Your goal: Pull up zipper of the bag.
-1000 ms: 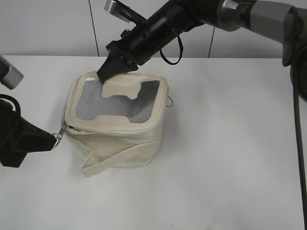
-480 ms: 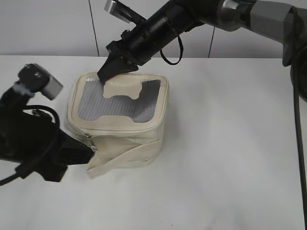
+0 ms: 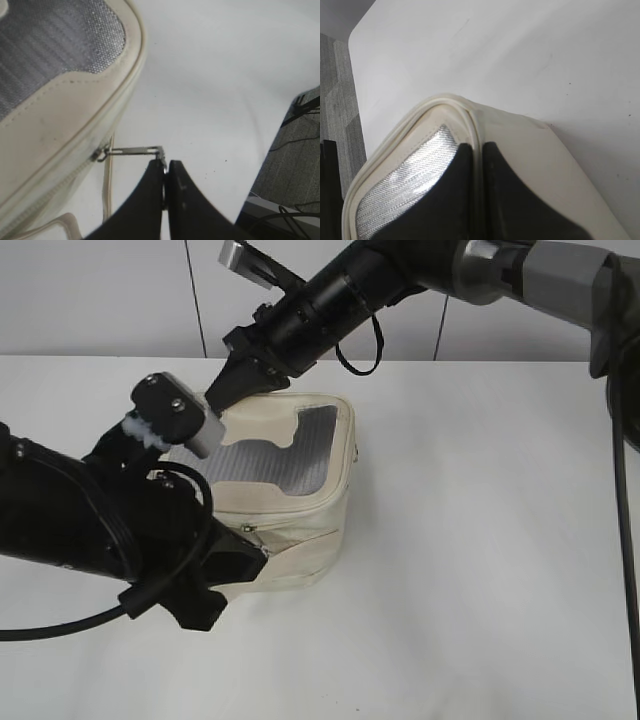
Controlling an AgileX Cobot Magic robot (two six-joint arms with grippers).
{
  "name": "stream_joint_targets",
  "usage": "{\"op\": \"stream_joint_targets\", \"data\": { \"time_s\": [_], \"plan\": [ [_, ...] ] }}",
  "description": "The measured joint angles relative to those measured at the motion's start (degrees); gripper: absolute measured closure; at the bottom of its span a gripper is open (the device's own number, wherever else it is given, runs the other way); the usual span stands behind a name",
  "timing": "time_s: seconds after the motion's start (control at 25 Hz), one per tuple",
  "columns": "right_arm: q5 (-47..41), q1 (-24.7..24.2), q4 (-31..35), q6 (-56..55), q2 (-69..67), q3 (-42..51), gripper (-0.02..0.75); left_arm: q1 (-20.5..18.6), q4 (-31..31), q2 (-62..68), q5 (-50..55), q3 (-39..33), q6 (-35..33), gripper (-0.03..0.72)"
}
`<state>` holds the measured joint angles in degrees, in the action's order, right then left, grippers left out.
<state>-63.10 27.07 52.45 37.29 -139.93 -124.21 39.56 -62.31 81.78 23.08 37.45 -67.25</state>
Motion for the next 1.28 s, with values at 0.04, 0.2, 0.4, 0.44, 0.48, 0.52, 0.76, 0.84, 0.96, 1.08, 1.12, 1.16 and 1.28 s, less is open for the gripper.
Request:
{"op": "stream_joint_targets", "data": {
  "time_s": [0.04,0.2,0.4,0.44,0.48,0.52,0.76,0.84,0.96,1.08,1.12,1.16,1.28],
  "plan": [
    [0.0,0.0,0.0,0.0,0.0,0.0,0.697,0.0,0.1,0.0,0.0,0.0,0.0,0.697],
    [0.2,0.0,-0.7,-0.1,0.0,0.0,0.686,0.0,0.3,0.0,0.8,0.2,0.2,0.658],
    [1.1,-2.1,-3.1,-0.6,1.4,0.0,0.416,-1.0,2.0,-3.2,6.0,0.2,4.4,0.426],
    [1.1,-3.3,-3.5,-0.6,2.1,0.0,0.391,-2.0,3.2,-4.7,7.6,0.2,5.8,0.397],
    [0.8,-4.5,-3.9,-0.6,2.8,0.0,0.378,-3.5,4.3,-6.3,9.4,0.2,7.1,0.383],
    [0.1,-6.1,-4.3,-0.6,3.6,0.0,0.377,-5.5,5.5,-7.9,10.5,0.2,8.6,0.379],
    [-5.1,-14.8,-4.1,-3.1,7.4,3.4,0.434,-24.2,8.6,-12.8,15.2,3.1,10.2,0.414],
    [-4.7,-17.1,-2.3,-1.8,9.7,9.7,0.454,-29.1,7.5,-9.8,18.5,7.5,7.6,0.419],
    [2.5,-19.9,0.9,3.6,16.4,26.5,0.484,-31.4,4.7,-1.9,23.4,16.3,3.0,0.420],
    [16.8,-21.1,6.9,14.2,27.3,45.9,0.489,-30.4,3.7,8.5,29.6,27.3,-0.4,0.398],
    [20.9,-21.1,10.4,19.0,30.3,51.2,0.489,-29.8,3.7,12.1,30.6,30.3,-1.3,0.377],
    [24.8,-20.9,14.5,23.4,33.4,57.0,0.489,-29.0,3.8,15.4,30.9,33.7,-1.7,0.351],
    [28.9,-20.5,26.5,40.9,38.5,68.9,0.449,-26.1,4.9,23.0,33.4,42.9,-2.4,0.279]
  ]
}}
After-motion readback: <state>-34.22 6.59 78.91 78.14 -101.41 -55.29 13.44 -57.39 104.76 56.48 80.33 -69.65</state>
